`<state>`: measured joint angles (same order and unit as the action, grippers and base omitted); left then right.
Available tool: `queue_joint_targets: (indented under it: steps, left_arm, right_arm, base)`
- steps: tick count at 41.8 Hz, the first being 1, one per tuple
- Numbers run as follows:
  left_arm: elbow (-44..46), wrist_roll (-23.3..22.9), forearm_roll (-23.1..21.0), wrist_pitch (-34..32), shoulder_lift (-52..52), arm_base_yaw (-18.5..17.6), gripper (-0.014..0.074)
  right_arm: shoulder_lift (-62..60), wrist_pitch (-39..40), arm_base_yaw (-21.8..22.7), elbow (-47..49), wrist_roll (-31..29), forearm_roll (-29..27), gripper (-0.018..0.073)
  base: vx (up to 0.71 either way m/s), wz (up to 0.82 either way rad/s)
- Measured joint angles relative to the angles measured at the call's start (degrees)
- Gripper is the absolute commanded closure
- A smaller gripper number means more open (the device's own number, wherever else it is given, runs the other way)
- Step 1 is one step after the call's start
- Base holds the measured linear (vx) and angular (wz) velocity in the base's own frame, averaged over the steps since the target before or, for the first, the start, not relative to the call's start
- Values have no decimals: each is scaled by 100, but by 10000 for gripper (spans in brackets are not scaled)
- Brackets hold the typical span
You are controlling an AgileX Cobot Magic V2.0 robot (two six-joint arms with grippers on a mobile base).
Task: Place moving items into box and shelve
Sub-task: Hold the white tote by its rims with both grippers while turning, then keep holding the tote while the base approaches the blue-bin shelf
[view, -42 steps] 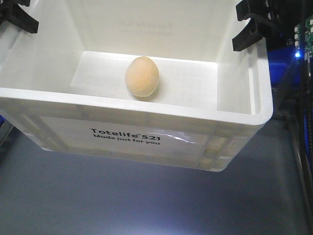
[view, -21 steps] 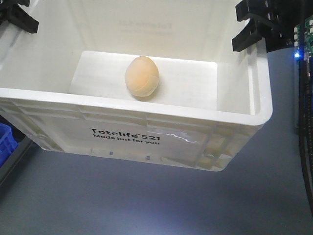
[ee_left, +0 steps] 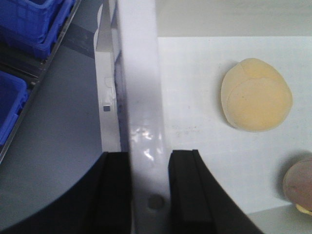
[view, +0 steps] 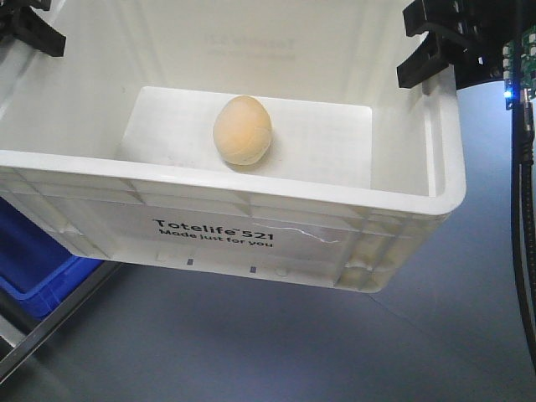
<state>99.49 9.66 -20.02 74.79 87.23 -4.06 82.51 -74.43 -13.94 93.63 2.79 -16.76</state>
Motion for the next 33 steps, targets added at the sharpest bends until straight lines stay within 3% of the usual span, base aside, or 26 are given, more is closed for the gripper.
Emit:
queue_joint_targets:
  steps: [33]
  left_arm:
    - [0, 0, 0, 0, 0, 0, 596]
  right_arm:
    - [0, 0, 0, 0, -4, -5, 559]
  base:
    - [3, 38]
